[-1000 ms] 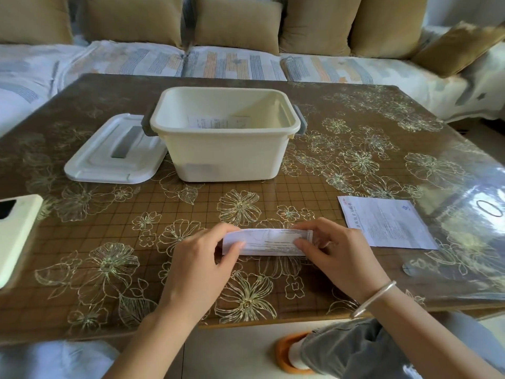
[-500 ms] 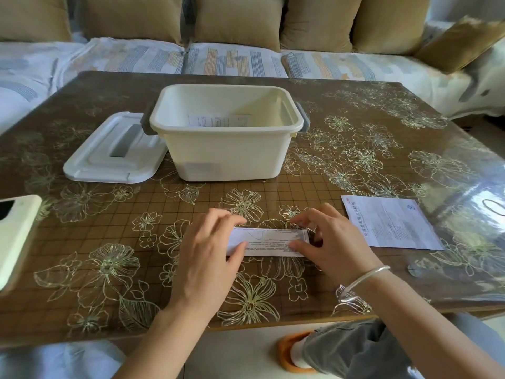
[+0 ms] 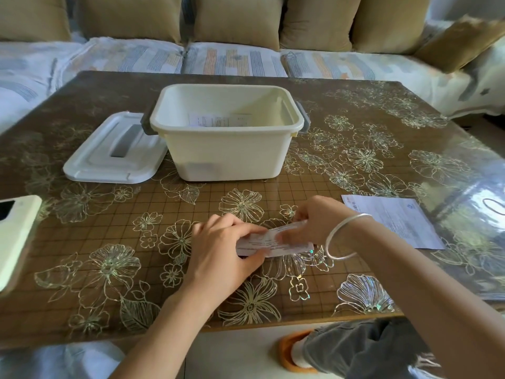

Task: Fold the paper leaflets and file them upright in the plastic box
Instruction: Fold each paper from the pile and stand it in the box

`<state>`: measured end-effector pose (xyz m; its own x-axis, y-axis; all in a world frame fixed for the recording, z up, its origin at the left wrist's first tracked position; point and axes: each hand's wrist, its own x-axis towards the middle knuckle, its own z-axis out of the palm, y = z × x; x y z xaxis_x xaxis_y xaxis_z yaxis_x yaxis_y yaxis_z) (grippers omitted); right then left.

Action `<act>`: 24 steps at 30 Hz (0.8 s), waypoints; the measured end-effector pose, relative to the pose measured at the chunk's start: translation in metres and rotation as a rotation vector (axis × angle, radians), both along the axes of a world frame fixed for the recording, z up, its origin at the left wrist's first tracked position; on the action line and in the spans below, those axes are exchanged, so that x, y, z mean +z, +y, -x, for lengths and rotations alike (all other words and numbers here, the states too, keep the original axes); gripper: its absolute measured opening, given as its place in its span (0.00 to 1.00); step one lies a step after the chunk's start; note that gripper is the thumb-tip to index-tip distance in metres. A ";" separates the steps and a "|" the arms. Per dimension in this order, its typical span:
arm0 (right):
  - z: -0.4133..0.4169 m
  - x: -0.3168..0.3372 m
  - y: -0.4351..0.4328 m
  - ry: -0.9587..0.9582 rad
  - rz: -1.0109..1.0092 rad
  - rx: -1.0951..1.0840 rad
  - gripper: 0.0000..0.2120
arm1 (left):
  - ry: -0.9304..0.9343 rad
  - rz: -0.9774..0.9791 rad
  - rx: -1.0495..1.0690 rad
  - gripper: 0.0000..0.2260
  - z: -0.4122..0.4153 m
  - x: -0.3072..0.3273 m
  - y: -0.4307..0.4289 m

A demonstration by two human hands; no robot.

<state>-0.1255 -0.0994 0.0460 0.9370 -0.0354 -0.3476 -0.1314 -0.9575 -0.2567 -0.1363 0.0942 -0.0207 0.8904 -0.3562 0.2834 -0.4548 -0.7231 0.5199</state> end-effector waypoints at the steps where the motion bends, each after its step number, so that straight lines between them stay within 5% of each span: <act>1: 0.001 0.003 -0.001 -0.006 -0.092 -0.043 0.25 | 0.004 -0.012 -0.001 0.19 -0.001 0.000 0.000; 7: 0.027 0.003 0.006 -0.126 -0.985 -0.289 0.23 | 0.017 -0.045 -0.001 0.23 -0.003 0.000 0.001; 10: 0.043 -0.014 0.011 -0.329 -0.812 -0.050 0.21 | 0.039 -0.031 -0.021 0.20 -0.005 0.002 0.003; 14: 0.052 -0.042 0.013 -0.610 -0.473 0.284 0.18 | 0.128 -0.072 -0.029 0.28 -0.008 0.007 0.007; 20: 0.048 -0.054 0.009 -0.640 -0.387 0.448 0.15 | 0.341 0.100 -0.125 0.26 -0.010 0.024 0.033; 24: 0.045 -0.050 0.011 -0.646 -0.316 0.487 0.14 | 0.237 0.029 -0.096 0.19 -0.018 0.032 0.040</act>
<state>-0.1709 -0.0881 -0.0043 0.8399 0.4295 0.3317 0.5378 -0.7404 -0.4033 -0.1184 0.1344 0.0115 0.8956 -0.4373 0.0819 -0.3835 -0.6654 0.6405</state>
